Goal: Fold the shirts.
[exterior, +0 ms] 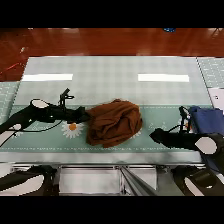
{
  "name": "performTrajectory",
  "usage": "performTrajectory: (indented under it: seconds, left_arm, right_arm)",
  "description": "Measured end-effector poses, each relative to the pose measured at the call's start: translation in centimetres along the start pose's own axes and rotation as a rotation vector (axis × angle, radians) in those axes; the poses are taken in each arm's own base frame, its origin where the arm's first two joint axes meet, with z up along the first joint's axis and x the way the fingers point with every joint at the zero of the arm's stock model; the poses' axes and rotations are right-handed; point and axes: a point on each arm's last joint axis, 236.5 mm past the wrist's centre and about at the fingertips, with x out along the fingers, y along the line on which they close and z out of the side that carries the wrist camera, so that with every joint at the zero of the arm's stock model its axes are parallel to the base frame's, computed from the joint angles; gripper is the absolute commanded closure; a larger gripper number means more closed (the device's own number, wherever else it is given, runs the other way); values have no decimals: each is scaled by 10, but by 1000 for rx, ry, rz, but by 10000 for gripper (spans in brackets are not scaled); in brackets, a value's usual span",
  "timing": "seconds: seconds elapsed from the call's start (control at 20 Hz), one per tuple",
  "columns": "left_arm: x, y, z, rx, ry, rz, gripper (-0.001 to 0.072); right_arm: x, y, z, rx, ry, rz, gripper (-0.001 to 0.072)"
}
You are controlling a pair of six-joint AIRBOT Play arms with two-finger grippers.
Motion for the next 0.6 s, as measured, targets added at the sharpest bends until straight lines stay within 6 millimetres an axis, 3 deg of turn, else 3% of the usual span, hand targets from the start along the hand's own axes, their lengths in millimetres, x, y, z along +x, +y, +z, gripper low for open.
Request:
performTrajectory:
  seconds: [0.15, 0.4, 0.6]
  left_arm:
    - [-2, -12, 16, 40, -31, -16, 686]
    - [-3, -19, 25, 62, -46, -24, 686]
    - [-4, -21, 26, 66, -47, -28, 686]
  right_arm:
    - [12, 14, -16, 25, 66, 77, 305]
    - [47, 49, -35, 49, 135, 173, 305]
    - [72, 71, -31, 72, 113, 198, 306]
